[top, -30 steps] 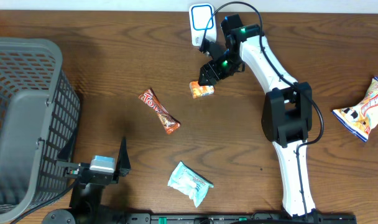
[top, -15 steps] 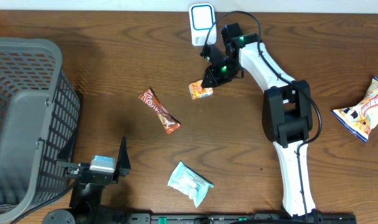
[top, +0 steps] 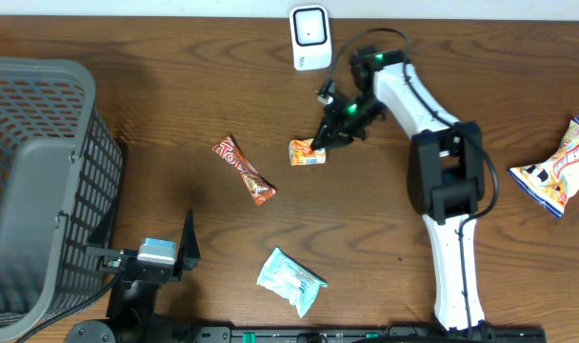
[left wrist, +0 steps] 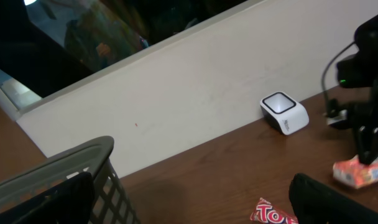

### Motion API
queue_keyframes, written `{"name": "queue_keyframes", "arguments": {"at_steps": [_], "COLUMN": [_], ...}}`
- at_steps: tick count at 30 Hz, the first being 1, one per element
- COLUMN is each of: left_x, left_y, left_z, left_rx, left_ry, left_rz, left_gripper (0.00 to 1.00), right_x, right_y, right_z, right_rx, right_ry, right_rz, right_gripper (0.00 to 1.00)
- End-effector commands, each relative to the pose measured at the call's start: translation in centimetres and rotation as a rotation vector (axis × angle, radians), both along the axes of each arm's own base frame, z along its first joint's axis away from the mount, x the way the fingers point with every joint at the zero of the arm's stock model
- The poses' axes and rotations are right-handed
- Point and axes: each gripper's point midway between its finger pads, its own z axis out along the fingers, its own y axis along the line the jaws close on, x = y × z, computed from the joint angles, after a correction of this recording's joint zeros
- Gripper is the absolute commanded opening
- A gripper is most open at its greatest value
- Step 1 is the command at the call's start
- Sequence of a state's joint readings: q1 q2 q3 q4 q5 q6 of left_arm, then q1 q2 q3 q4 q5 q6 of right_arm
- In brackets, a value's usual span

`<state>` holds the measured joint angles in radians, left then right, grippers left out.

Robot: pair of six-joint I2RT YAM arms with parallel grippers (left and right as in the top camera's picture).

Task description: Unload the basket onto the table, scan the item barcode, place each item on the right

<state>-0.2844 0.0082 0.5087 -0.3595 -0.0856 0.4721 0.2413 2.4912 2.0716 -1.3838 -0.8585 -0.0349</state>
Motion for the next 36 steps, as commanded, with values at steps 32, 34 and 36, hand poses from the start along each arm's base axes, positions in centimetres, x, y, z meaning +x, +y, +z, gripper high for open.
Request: {"name": "queue_keyframes", "arguments": {"at_steps": [32,34,36], "left_x": [-0.1,-0.1,-0.1], "left_y": [0.2,0.2,0.2], "left_z": [0.1,0.1,0.1], "left_rx": [0.004,0.004,0.004], "left_ry": [-0.005,-0.005,-0.005], "left_rz": [0.008,0.008,0.008], "left_gripper": [1.00,1.00,1.00], "right_x": [-20.7,-22.0,-23.2], "right_y": [0.6,0.5,0.4], "right_z": [11.2,11.2,11.2], "right_rx": [0.113,0.173,0.216], "right_ry": [0.364,0.377,0.395], "right_rz": [0.101,0.096,0.088], "right_gripper": [0.01,0.01,0.01]}}
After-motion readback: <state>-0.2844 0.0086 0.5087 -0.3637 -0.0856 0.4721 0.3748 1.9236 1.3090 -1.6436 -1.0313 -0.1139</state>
